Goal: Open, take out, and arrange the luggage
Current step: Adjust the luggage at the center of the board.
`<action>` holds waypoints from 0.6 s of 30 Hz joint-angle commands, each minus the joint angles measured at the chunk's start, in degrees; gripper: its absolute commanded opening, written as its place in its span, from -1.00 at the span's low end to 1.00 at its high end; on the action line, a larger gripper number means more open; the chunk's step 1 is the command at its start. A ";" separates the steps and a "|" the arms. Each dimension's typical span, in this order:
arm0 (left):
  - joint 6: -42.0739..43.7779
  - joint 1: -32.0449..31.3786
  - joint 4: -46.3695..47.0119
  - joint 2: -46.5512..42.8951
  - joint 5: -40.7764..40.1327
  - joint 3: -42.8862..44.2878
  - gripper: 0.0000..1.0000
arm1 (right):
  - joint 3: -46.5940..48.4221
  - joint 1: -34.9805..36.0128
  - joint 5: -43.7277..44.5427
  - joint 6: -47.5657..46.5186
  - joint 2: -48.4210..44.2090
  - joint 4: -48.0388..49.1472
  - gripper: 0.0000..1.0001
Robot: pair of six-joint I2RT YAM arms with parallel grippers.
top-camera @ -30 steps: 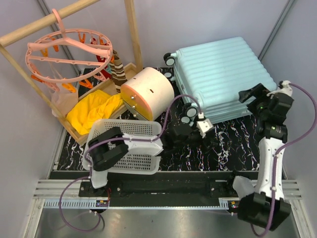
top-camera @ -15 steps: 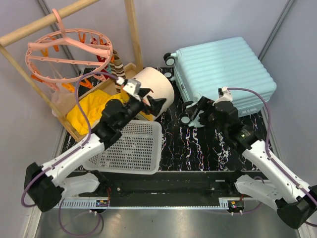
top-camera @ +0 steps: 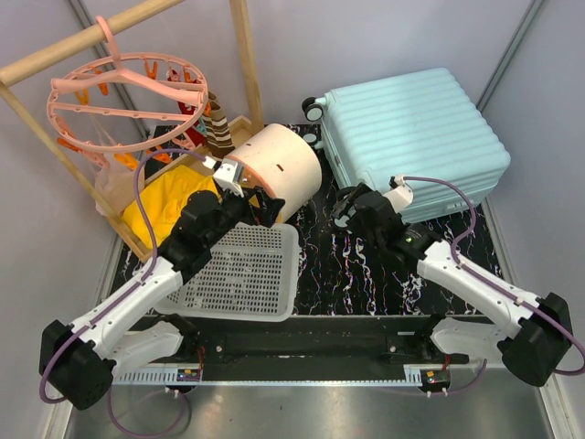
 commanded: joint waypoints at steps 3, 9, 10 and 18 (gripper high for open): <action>-0.99 0.30 0.85 -1.60 2.20 1.03 0.98 | 3.17 1.22 10.24 14.98 5.09 -0.02 0.86; -0.72 0.30 1.29 -1.86 2.03 0.07 0.98 | 3.61 3.50 16.21 21.14 8.35 0.50 0.82; -0.72 0.30 1.38 -1.95 2.03 -0.02 0.98 | 3.52 4.03 17.87 22.02 8.44 1.02 0.82; -0.72 0.39 2.08 -1.34 2.47 -0.11 0.98 | 3.08 4.48 24.03 20.01 9.40 6.21 0.63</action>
